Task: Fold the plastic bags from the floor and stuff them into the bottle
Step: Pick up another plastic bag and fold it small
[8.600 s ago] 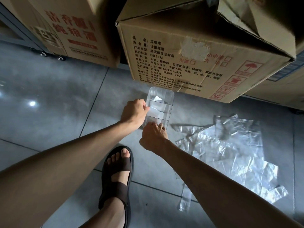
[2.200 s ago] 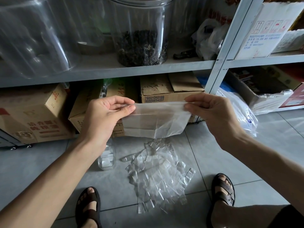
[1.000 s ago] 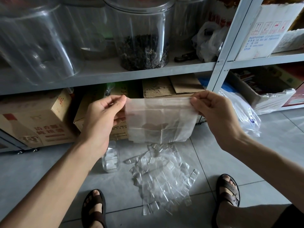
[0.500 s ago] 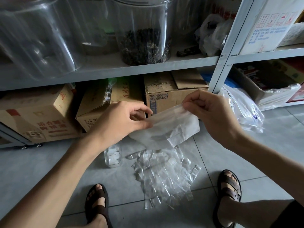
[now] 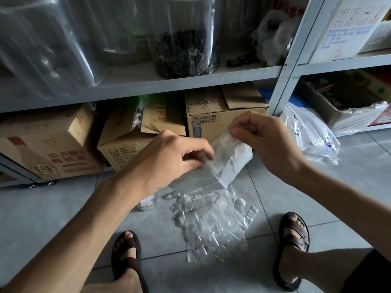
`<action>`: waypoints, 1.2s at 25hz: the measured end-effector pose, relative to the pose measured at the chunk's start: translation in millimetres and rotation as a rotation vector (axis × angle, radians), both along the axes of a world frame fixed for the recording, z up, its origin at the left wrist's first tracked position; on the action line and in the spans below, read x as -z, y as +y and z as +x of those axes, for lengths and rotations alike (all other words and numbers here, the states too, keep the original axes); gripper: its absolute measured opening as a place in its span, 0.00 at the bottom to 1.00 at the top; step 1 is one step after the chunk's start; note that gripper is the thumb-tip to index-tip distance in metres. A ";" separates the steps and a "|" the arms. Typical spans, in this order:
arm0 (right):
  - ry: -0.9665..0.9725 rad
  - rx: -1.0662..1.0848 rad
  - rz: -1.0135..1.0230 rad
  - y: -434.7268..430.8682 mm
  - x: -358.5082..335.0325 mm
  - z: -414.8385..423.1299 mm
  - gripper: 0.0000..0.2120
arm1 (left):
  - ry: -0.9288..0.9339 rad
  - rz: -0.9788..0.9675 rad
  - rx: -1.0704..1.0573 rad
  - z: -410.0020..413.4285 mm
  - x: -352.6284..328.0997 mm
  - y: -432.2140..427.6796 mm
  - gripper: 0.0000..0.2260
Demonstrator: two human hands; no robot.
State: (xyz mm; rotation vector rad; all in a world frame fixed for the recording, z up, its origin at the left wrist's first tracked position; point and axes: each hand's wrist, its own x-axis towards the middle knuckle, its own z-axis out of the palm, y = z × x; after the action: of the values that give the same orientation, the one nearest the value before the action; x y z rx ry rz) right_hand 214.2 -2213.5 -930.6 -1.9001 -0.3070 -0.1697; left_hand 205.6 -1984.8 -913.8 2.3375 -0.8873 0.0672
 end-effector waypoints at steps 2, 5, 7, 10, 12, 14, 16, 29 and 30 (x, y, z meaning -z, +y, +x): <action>0.010 -0.007 -0.005 2.2 1.1 0.8 0.08 | 0.022 -0.004 -0.017 1.0 -0.6 0.1 0.09; 0.097 0.048 0.115 4.1 8.3 -1.1 0.04 | 0.062 -0.008 -0.068 1.9 -1.1 0.9 0.08; 0.269 0.180 0.230 6.0 18.9 -4.9 0.14 | 0.086 -0.014 -0.122 2.1 -2.3 2.1 0.08; 0.731 0.162 0.318 13.9 41.5 -16.2 0.23 | 0.132 -0.052 -0.209 4.1 -4.6 5.5 0.08; 1.018 0.046 0.403 20.7 51.7 -27.0 0.21 | 0.145 -0.069 -0.246 5.0 -6.5 7.2 0.08; 1.095 -0.015 0.508 25.4 58.4 -30.5 0.18 | 0.131 -0.062 -0.269 4.5 -8.3 8.6 0.08; 1.064 -0.002 0.632 29.3 59.9 -29.7 0.11 | 0.128 -0.062 -0.301 4.0 -9.9 11.1 0.07; -0.291 0.117 -0.538 42.2 37.4 -28.2 0.18 | 0.198 -0.078 -0.359 0.0 -13.5 10.5 0.06; -0.338 0.125 -0.594 43.7 37.4 -27.6 0.18 | 0.198 -0.073 -0.348 -1.0 -13.5 8.8 0.06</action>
State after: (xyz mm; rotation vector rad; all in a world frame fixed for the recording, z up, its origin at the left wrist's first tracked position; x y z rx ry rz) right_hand 186.5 -2169.8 -968.0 -2.4818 -0.5074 -0.5350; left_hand 204.7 -1976.0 -900.3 2.3565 -0.3709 0.0109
